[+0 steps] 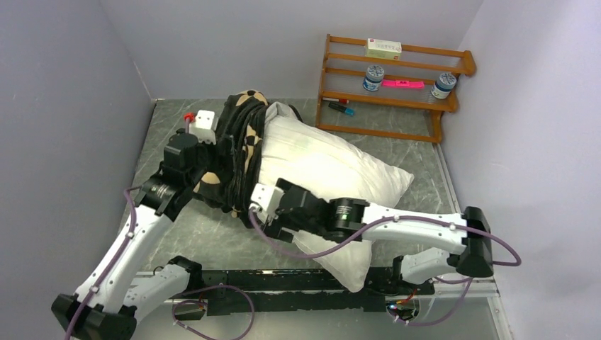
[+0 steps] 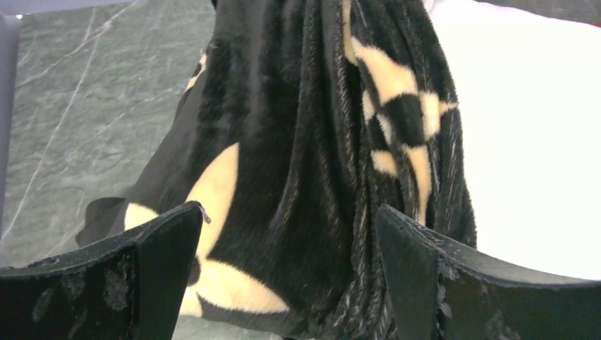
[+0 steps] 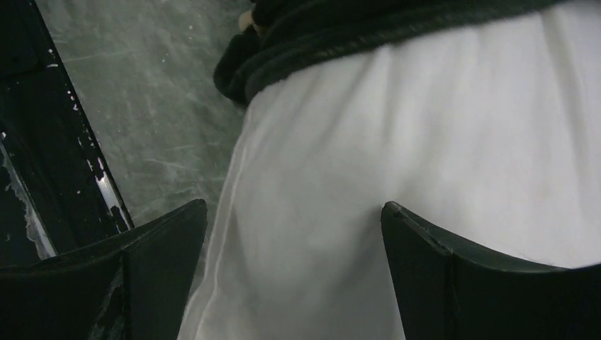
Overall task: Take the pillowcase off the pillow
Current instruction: Remove the pillow from the pillowcase.
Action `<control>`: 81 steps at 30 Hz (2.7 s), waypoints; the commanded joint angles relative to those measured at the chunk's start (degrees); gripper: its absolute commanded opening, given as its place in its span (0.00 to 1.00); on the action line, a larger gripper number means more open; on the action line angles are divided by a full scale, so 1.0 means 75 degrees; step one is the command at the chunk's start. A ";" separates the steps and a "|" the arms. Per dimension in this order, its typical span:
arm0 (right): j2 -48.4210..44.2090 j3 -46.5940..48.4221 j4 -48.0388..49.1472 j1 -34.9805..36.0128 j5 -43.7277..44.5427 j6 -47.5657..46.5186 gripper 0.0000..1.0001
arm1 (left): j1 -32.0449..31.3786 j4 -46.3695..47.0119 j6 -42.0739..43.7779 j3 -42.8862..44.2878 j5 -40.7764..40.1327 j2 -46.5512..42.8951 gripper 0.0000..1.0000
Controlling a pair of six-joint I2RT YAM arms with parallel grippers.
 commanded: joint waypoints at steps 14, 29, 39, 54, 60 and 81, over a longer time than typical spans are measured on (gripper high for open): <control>0.2410 -0.0044 0.0594 0.0587 0.2861 -0.0543 1.00 | -0.0166 0.0613 -0.0196 -0.1170 -0.1010 -0.0637 0.96; 0.1466 -0.1132 0.1550 -0.1451 0.2259 0.0061 0.25 | -0.0195 0.0629 -0.0129 -0.1054 -0.0451 -0.0479 0.96; 0.0368 -0.1168 0.1699 -0.2746 0.0860 0.0716 0.00 | -0.0262 0.0172 0.0172 -0.0492 0.2037 -0.0366 0.96; 0.0304 -0.0974 0.1948 -0.3366 -0.0218 0.1581 0.00 | -0.1557 -0.1199 -0.0319 0.0007 0.2234 0.0308 0.96; 0.0328 -0.1101 0.2119 -0.3443 -0.0552 0.1804 0.00 | -0.2684 -0.1086 -0.0593 -0.0019 0.0986 0.0639 0.96; -0.0769 -0.1951 0.2040 -0.3502 -0.0747 0.2264 0.00 | -0.3267 -0.0015 -0.0738 -0.0009 -0.3798 0.2272 0.84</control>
